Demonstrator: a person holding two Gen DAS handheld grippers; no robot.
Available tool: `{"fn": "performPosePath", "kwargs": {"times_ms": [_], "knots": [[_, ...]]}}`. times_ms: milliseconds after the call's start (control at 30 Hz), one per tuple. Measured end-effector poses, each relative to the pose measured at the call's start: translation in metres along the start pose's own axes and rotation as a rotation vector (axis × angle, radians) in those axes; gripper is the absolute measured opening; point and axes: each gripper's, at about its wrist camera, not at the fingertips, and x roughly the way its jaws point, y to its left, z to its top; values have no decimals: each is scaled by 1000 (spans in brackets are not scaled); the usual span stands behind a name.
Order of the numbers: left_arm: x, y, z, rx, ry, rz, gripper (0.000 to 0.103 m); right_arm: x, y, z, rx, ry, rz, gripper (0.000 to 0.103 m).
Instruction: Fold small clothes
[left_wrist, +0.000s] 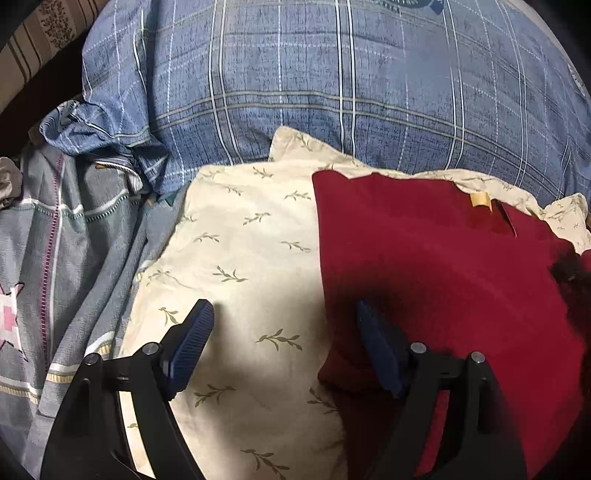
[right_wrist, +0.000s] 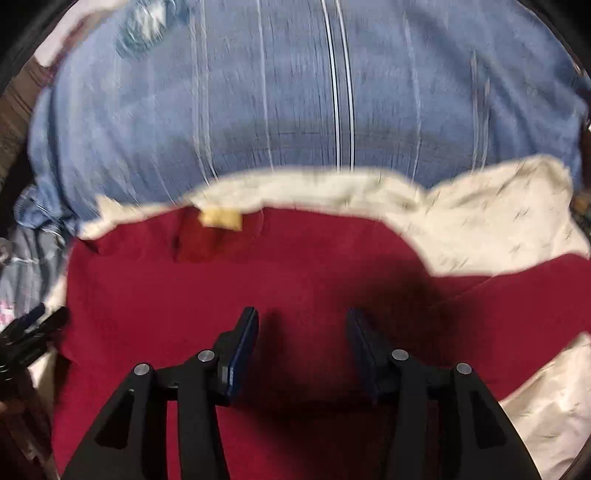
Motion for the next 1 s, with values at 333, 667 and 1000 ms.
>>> {"fn": "performPosePath", "kwargs": {"times_ms": [333,667,1000], "knots": [[-16,8,1,-87,-21,-106,79,-88,-74,6,155,-122,35,72],[-19,-9,1,-41,-58,-130,79,-107,-145,3,337,-116,40,74],[-5,0,1,-65,-18,-99,79,-62,-41,23,106,-102,76,72]]}}
